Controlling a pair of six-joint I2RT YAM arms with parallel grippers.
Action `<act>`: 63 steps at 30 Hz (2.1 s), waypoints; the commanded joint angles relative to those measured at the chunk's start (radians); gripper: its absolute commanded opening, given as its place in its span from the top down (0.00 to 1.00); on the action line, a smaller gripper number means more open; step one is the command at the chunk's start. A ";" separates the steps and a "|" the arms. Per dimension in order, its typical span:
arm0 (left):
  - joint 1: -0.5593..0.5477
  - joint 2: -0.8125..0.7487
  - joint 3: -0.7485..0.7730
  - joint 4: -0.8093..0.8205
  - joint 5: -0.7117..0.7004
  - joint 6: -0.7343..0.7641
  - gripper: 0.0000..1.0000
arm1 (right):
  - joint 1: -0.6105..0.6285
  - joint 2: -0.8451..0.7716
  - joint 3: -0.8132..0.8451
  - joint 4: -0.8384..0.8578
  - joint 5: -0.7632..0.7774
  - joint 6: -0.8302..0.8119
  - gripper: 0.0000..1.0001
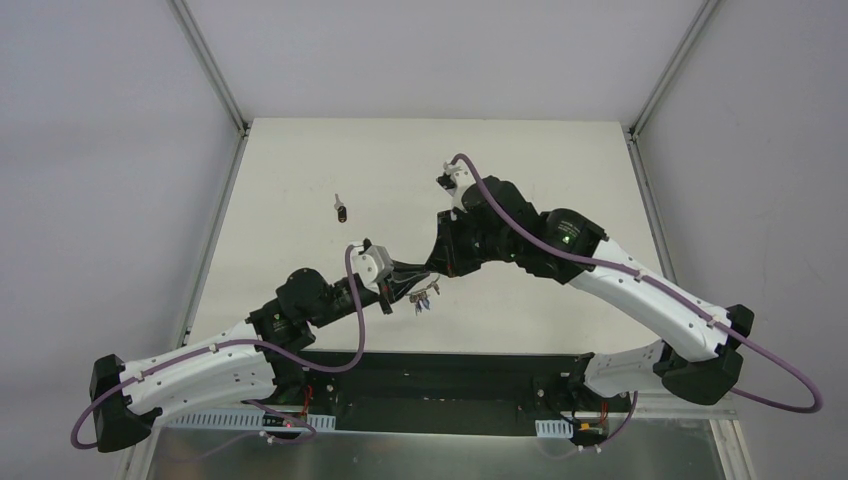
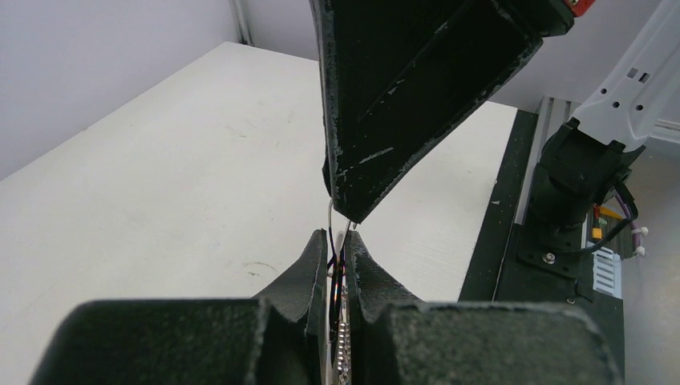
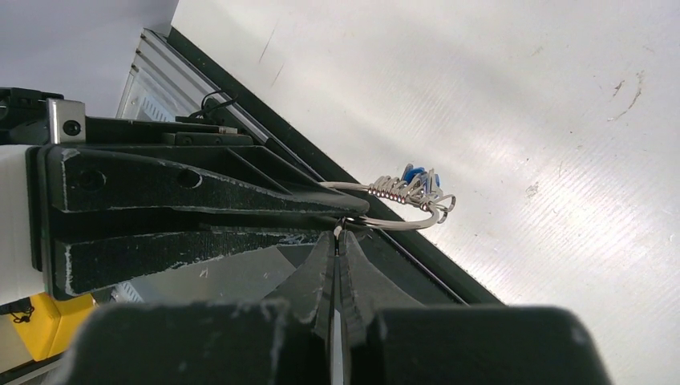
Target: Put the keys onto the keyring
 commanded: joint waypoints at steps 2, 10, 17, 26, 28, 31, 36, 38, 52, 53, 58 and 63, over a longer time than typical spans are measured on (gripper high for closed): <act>0.004 -0.004 0.049 0.019 -0.127 -0.040 1.00 | 0.009 -0.056 -0.050 0.048 -0.054 -0.030 1.00; 0.005 -0.030 0.037 0.024 -0.190 -0.084 1.00 | 0.017 -0.128 -0.172 0.145 -0.089 -0.078 1.00; 0.005 -0.039 0.038 0.022 -0.244 -0.103 1.00 | 0.050 -0.199 -0.305 0.254 -0.101 -0.103 1.00; 0.005 -0.049 0.040 0.011 -0.315 -0.111 1.00 | 0.179 -0.224 -0.415 0.345 -0.100 -0.148 1.00; 0.005 -0.052 0.038 0.009 -0.340 -0.114 1.00 | 0.207 -0.234 -0.434 0.354 -0.085 -0.156 1.00; 0.007 -0.066 0.034 0.004 -0.375 -0.114 1.00 | 0.232 -0.262 -0.470 0.379 -0.081 -0.151 1.00; 0.007 -0.088 0.020 0.005 -0.410 -0.118 1.00 | 0.253 -0.299 -0.508 0.398 -0.080 -0.140 1.00; 0.007 -0.095 0.016 0.006 -0.420 -0.118 1.00 | 0.258 -0.310 -0.524 0.414 -0.086 -0.133 1.00; 0.006 -0.106 0.013 -0.002 -0.437 -0.123 1.00 | 0.274 -0.317 -0.547 0.442 -0.114 -0.126 1.00; 0.006 -0.101 0.015 -0.003 -0.427 -0.121 1.00 | 0.274 -0.318 -0.542 0.439 -0.108 -0.127 1.00; 0.007 -0.091 0.017 -0.003 -0.396 -0.116 1.00 | 0.274 -0.327 -0.518 0.404 -0.053 -0.137 1.00; 0.007 -0.096 0.016 -0.008 -0.380 -0.111 1.00 | 0.271 -0.318 -0.473 0.357 0.008 -0.156 1.00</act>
